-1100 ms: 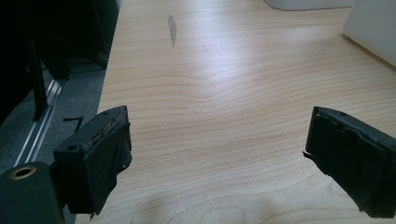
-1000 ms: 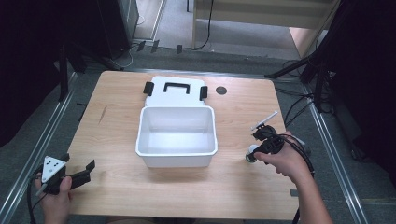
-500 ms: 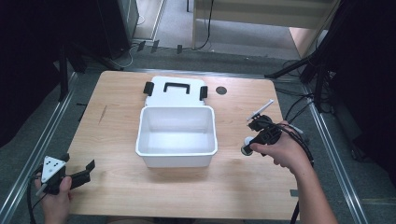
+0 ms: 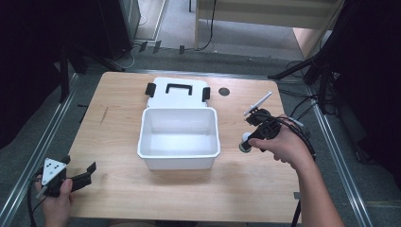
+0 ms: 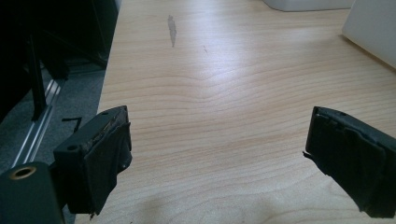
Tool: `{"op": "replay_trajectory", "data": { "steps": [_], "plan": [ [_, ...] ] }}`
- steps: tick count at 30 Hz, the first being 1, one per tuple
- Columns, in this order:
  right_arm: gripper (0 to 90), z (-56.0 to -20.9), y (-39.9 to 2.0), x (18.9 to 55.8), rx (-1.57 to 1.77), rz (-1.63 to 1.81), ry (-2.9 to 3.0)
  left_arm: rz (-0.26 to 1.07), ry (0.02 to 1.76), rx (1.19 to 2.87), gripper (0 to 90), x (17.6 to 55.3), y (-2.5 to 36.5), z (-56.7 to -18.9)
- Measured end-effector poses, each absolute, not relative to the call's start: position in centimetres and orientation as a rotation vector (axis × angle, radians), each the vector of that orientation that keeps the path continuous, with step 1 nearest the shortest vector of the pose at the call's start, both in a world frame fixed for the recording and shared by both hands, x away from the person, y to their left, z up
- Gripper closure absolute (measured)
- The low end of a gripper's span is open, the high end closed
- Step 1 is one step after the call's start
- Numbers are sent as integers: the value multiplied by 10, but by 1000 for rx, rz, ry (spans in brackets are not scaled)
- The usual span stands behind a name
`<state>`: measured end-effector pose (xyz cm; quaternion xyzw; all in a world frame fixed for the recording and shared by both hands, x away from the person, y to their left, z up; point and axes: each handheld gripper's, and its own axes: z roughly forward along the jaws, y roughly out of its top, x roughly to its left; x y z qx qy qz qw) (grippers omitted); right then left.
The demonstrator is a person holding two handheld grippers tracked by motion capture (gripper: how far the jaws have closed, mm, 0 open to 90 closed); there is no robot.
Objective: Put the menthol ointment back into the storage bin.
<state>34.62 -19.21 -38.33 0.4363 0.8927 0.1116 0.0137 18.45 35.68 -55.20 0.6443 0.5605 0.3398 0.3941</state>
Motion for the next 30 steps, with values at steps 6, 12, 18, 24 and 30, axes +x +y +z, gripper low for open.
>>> {"op": "replay_trajectory", "data": {
  "steps": [6,12,18,24,30],
  "plan": [
    [518,-375,-183,347,1338,344,2799,862,1422,1634,77,185,357,-552],
    [518,-366,-176,349,1316,348,2807,860,1422,1637,77,185,357,-552],
    [518,-355,-166,350,1298,350,2812,861,1423,1631,78,185,357,-552],
    [518,-345,-155,351,1257,365,2823,859,1423,1635,78,185,357,-552],
    [518,-338,-142,352,1234,369,2838,857,1423,1636,78,185,357,-552]
  ]
}}
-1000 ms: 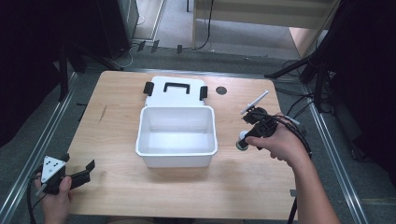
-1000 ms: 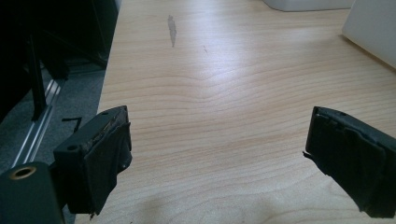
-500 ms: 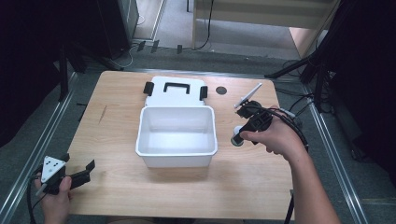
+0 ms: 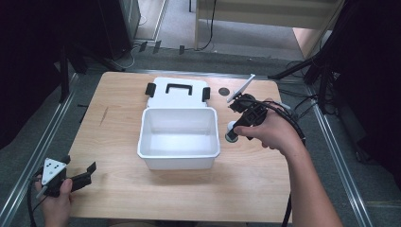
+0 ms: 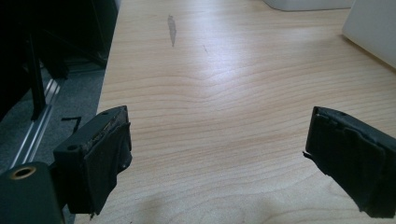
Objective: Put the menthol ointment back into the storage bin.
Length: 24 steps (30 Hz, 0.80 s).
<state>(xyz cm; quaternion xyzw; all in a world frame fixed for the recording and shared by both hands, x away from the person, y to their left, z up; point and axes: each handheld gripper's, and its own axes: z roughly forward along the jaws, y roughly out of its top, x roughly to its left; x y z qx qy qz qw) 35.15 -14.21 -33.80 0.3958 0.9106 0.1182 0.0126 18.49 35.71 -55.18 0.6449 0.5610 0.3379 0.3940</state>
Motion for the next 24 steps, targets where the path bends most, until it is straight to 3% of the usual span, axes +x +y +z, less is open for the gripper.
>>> {"op": "replay_trajectory", "data": {
  "steps": [24],
  "plan": [
    [518,-338,-88,357,1119,364,2906,850,1428,1629,77,185,357,-552]
  ]
}}
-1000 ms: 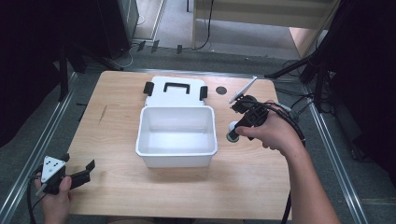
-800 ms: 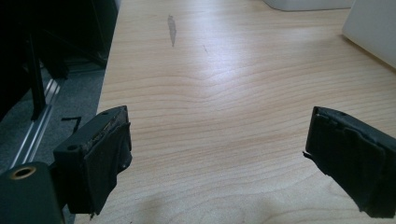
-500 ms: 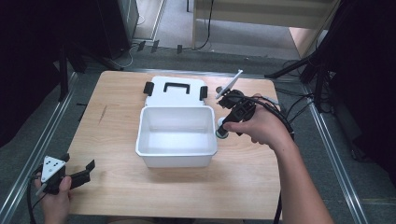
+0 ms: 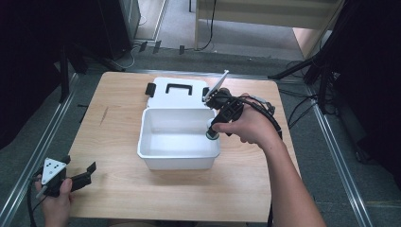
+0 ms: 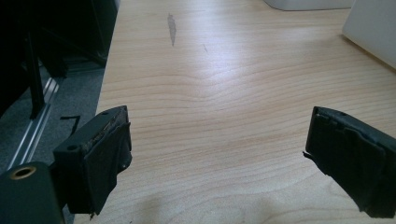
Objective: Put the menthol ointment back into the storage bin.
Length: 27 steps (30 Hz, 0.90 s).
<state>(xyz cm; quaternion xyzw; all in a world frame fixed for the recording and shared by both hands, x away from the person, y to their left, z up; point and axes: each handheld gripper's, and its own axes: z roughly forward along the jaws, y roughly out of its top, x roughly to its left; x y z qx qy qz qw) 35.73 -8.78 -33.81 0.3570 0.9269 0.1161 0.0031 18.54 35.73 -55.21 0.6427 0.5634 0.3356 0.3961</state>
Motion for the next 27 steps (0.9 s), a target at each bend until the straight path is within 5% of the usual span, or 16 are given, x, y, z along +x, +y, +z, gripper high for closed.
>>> {"op": "replay_trajectory", "data": {
  "steps": [27],
  "plan": [
    [518,-397,-59,367,986,333,2985,848,1429,1633,78,185,357,-552]
  ]
}}
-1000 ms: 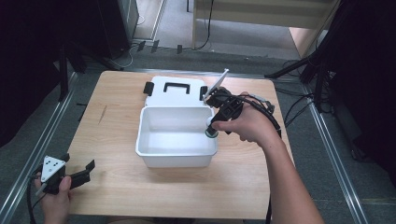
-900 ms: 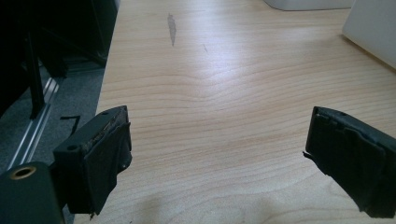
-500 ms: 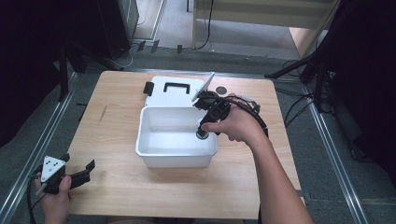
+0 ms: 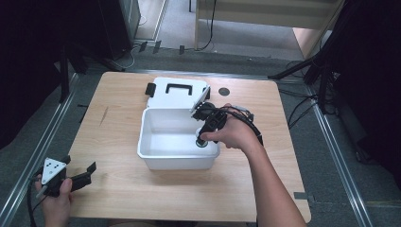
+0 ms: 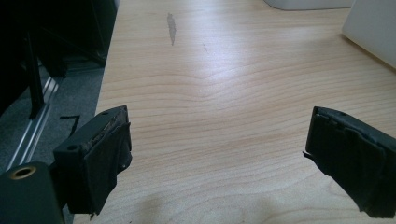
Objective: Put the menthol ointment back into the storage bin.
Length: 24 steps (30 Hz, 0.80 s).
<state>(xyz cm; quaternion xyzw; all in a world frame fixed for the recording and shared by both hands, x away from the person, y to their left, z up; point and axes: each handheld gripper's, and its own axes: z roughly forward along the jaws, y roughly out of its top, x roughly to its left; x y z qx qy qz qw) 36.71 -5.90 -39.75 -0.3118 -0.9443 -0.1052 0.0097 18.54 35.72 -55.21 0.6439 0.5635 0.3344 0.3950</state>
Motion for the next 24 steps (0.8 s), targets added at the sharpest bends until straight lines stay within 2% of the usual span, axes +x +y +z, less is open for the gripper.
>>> {"op": "replay_trajectory", "data": {
  "steps": [24],
  "plan": [
    [518,-442,-32,367,-873,-199,-2997,846,1428,1636,78,185,357,-552]
  ]
}}
